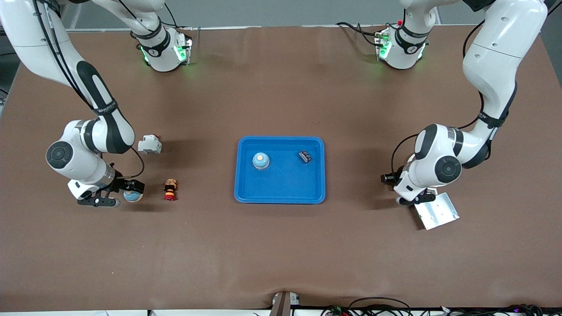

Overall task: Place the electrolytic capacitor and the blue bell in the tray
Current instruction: 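Grasp the capacitor with the left gripper while the right gripper grasps the blue button, then carry the capacitor and the blue button into the tray with both grippers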

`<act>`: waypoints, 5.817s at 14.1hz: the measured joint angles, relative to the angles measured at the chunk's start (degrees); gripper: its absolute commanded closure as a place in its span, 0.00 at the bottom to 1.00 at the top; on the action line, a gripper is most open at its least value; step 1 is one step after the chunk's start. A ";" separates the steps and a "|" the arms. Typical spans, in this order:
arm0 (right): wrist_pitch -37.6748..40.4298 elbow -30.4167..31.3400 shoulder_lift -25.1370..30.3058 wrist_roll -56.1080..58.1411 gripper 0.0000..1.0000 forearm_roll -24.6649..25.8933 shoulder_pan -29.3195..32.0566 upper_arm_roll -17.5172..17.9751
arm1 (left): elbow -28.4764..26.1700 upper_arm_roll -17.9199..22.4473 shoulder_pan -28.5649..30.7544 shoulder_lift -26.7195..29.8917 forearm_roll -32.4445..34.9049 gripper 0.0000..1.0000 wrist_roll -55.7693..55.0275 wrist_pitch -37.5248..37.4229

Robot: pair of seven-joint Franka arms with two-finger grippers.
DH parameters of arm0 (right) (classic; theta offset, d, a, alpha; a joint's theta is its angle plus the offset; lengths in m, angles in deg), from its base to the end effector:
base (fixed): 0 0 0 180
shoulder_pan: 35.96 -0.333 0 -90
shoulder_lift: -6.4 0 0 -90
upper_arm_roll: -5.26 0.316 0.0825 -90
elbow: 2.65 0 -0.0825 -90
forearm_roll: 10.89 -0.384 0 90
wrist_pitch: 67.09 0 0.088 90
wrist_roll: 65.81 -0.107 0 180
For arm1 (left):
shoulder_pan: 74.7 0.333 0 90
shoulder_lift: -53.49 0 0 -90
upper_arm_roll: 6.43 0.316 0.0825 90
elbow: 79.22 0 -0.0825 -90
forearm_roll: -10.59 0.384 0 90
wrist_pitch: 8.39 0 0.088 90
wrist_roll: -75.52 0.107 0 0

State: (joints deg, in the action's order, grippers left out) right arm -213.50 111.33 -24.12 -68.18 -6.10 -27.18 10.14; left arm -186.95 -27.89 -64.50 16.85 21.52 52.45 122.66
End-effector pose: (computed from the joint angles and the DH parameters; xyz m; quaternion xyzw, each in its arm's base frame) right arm 0.6120 -0.0418 0.1957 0.9995 -0.0266 0.0181 0.0025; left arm 0.6038 -0.1091 0.1729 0.9933 0.0570 -0.0987 0.0187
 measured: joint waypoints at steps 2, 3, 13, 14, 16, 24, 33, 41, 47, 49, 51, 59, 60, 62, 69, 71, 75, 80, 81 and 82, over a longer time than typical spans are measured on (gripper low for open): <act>-0.04 0.00 -0.44 0.08 0.00 0.00 0.00 -0.03 | 0.15 0.00 0.00 0.01 0.00 0.69 -0.05 0.00; -0.04 0.00 -0.57 0.16 0.00 0.00 0.00 -0.04 | 0.33 -0.03 0.00 0.03 0.00 0.80 -0.06 -0.04; -0.17 0.00 -1.00 0.40 0.00 0.00 0.37 -0.14 | 0.42 -0.05 -0.01 0.05 0.00 0.92 -1.93 -0.05; -0.18 0.00 -1.03 0.41 0.00 0.00 0.43 -0.14 | 0.42 -0.05 -0.01 0.05 0.00 0.92 -1.95 -0.05; -0.23 0.00 -1.05 0.42 0.30 0.00 0.50 -0.14 | 0.43 -0.05 -0.01 0.04 0.00 0.92 -1.99 -0.05; -0.30 -0.11 -1.06 0.61 1.00 -0.01 0.94 -0.13 | 2.45 -1.53 0.06 2.15 0.00 0.92 -7.79 -0.95; 11.19 -4.24 2.53 -9.31 1.00 -0.66 -3.44 1.52 | 19.77 -9.29 -0.17 6.61 -4.57 0.92 -17.77 -26.44; 19.61 -4.75 8.04 -13.02 1.00 -5.89 -5.96 1.53 | 24.79 -11.37 -8.24 3.46 -5.39 0.92 -37.47 -23.56; 24.40 -5.04 13.14 -21.36 1.00 -5.93 -10.12 1.60 | 24.99 -11.29 -12.43 -2.80 -5.39 0.92 -47.04 -11.02; 25.25 -5.20 14.59 -24.19 1.00 -5.93 -11.24 1.65 | 25.10 -11.25 -13.71 -4.57 -5.39 0.92 -48.03 -8.27; 27.07 -6.48 15.33 -27.96 1.00 -5.97 -12.92 1.69 | 25.16 -10.69 -14.97 -5.85 -5.39 0.92 -49.25 -6.40; 25.26 -8.53 14.47 -42.20 1.00 -6.01 -21.55 1.79 | 25.26 -3.26 -23.43 -10.41 -5.39 0.92 -51.67 -0.85; 24.61 -8.52 14.04 -43.52 1.00 -6.01 -22.07 1.78 | 25.27 -3.04 -23.91 -10.83 -5.39 0.92 -51.69 -0.75; 22.71 -8.49 12.94 -47.05 1.00 -6.01 -23.78 1.78 | 25.30 -2.62 -24.95 -11.48 -5.39 0.92 -52.16 -0.74; 18.03 -8.56 9.20 -56.98 1.00 -5.55 -29.51 1.76 | 25.34 1.64 -30.20 -13.01 -5.39 0.90 -54.28 -0.66; 17.30 -8.96 8.09 -59.62 1.00 -5.28 -30.49 1.75 | 25.36 1.80 -30.26 -13.07 -5.39 0.89 -54.31 -0.32; 17.15 -11.57 4.98 -65.47 1.00 -4.27 -32.94 1.72 | 25.36 2.74 -30.75 -13.16 -5.39 0.83 -54.52 0.52; 11.45 -13.17 -0.75 -74.06 1.00 -1.89 -36.30 1.65 | 25.38 3.02 -31.35 -13.18 -5.39 0.52 -54.57 0.90; 10.61 -13.78 -2.10 -75.43 1.00 -1.69 -36.81 1.61 | 25.39 3.04 -31.35 -13.19 -5.39 0.42 -54.57 0.92; 10.25 -14.79 -3.43 -76.55 1.00 -1.56 -37.21 1.55 | 25.40 3.05 -31.35 -13.19 -5.39 0.36 -54.57 0.94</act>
State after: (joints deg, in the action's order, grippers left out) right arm -203.25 96.54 -27.55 -144.73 -7.67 -64.39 11.68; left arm -161.55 -24.84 -95.85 3.65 16.14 -2.13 123.59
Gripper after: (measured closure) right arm 0.379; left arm 0.590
